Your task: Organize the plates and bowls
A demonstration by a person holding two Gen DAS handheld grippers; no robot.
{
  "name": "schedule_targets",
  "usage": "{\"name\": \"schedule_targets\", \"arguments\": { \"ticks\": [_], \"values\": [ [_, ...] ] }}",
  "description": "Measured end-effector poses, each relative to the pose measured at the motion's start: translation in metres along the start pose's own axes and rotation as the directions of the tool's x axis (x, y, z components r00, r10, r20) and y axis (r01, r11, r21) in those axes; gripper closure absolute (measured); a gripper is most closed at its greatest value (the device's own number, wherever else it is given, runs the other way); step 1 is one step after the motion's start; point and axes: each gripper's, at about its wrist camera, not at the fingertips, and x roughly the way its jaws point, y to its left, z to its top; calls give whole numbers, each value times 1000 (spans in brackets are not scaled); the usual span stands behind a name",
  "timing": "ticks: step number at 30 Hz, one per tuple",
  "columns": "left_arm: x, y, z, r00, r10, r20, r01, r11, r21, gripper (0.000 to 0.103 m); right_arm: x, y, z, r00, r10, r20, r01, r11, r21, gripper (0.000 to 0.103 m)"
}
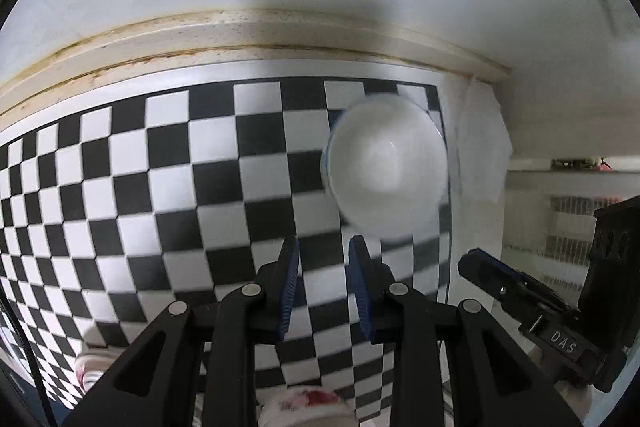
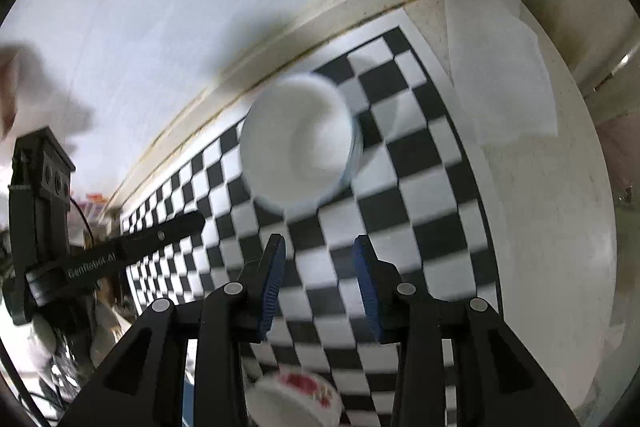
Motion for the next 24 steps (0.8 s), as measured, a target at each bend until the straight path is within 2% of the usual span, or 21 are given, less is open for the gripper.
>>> {"name": "schedule_targets", "arguments": {
  "ticks": [8, 14, 16, 18, 20, 22, 24],
  "values": [
    [40, 0, 40, 998, 4, -68, -6, 1000, -22, 79, 43, -5, 59, 999, -46, -22, 47, 999, 26, 65],
    [67, 0, 58, 991, -27, -133, 22, 999, -36, 79, 64, -10, 78, 995, -88, -48, 88, 996, 15, 65],
    [73, -1, 61, 991, -12, -136, 8, 1000, -27, 80, 70, -12, 81, 994, -96, -57, 97, 995, 21, 65],
    [76, -3, 61, 992, -3, -126, 2, 1000, -11, 80, 77, -15, 84, 992, -106, -68, 108, 994, 21, 69],
    [78, -4, 60, 993, 0, -117, 0, 1000, 0, 86, 85, -15, 86, 991, -105, -88, 107, 994, 17, 85],
    [80, -6, 59, 993, -3, -117, 4, 1000, 10, 89, 89, -15, 88, 990, -101, -96, 103, 995, 15, 89],
    [80, -9, 58, 994, 5, -112, -3, 1000, 17, 89, 91, -12, 89, 989, -116, -95, 116, 993, -1, 90]
  ]
}}
